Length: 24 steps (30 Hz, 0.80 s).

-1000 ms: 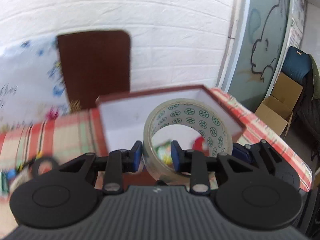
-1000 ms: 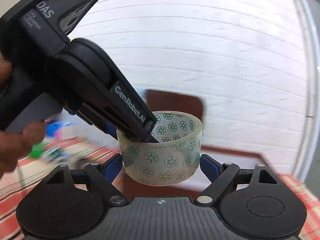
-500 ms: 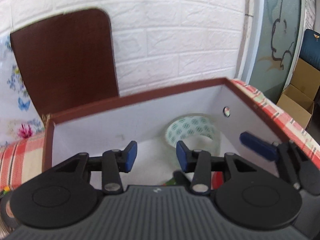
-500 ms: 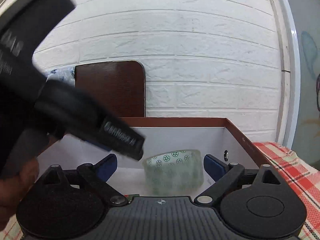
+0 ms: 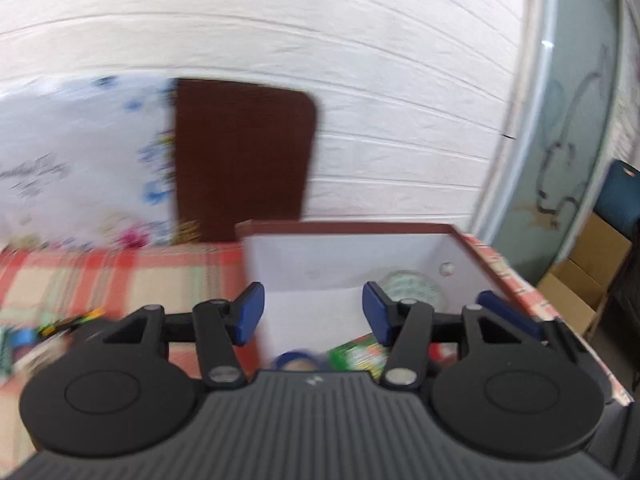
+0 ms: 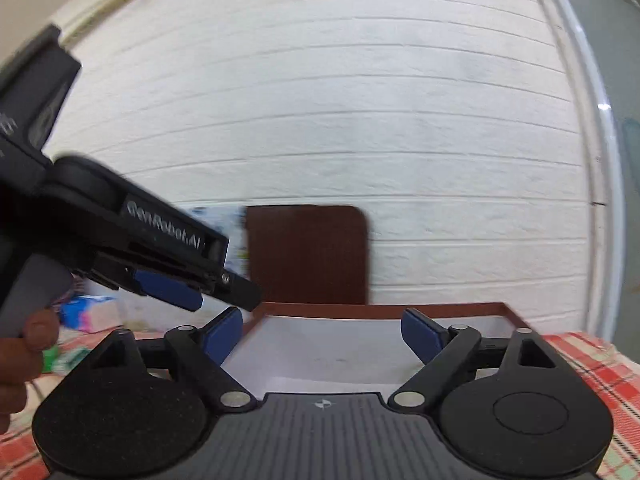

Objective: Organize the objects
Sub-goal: 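Move both grippers to the white bead bag and close on it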

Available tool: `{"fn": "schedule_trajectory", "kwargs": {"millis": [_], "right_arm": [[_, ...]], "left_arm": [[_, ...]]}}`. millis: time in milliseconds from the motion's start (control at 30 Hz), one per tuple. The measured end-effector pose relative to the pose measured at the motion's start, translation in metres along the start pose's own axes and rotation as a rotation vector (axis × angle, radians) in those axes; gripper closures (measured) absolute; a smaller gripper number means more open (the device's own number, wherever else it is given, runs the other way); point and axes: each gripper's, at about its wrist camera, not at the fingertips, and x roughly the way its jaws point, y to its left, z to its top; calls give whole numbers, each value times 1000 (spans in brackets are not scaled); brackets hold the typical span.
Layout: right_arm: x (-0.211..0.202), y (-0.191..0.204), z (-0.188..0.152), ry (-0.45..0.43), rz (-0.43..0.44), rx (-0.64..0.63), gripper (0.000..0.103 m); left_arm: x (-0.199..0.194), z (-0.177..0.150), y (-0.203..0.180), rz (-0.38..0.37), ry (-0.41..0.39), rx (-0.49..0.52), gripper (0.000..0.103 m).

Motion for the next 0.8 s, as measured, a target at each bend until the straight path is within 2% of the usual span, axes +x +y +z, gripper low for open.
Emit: {"fn": "schedule_trajectory", "kwargs": {"millis": [100, 233, 267, 367, 400, 467, 533, 633, 700, 800], "right_arm": [[-2, 42, -1, 58, 154, -38, 31], [22, 93, -19, 228, 337, -77, 55], [31, 104, -24, 268, 364, -90, 59], [56, 133, -32, 352, 387, -114, 59], [68, 140, -32, 378, 389, -113, 59], [88, 155, -31, 411, 394, -109, 59], [103, 172, -32, 417, 391, -124, 55], [129, 199, -33, 429, 416, -150, 51], [142, 217, -43, 441, 425, -210, 41], [163, 233, -67, 516, 409, -276, 47]], "left_arm": [[-19, -28, 55, 163, 62, -64, 46], [-34, -78, 136, 454, 143, -131, 46], [-39, -90, 156, 510, 156, -155, 46], [-48, -130, 215, 651, 188, -210, 44], [-55, -142, 226, 657, 124, -212, 29], [-70, -155, 242, 612, 46, -283, 26], [-67, -157, 241, 607, 50, -260, 22], [-60, -155, 238, 574, 50, -224, 22], [-64, -155, 239, 556, 35, -247, 22], [-62, -150, 237, 543, 24, -263, 22]]}}
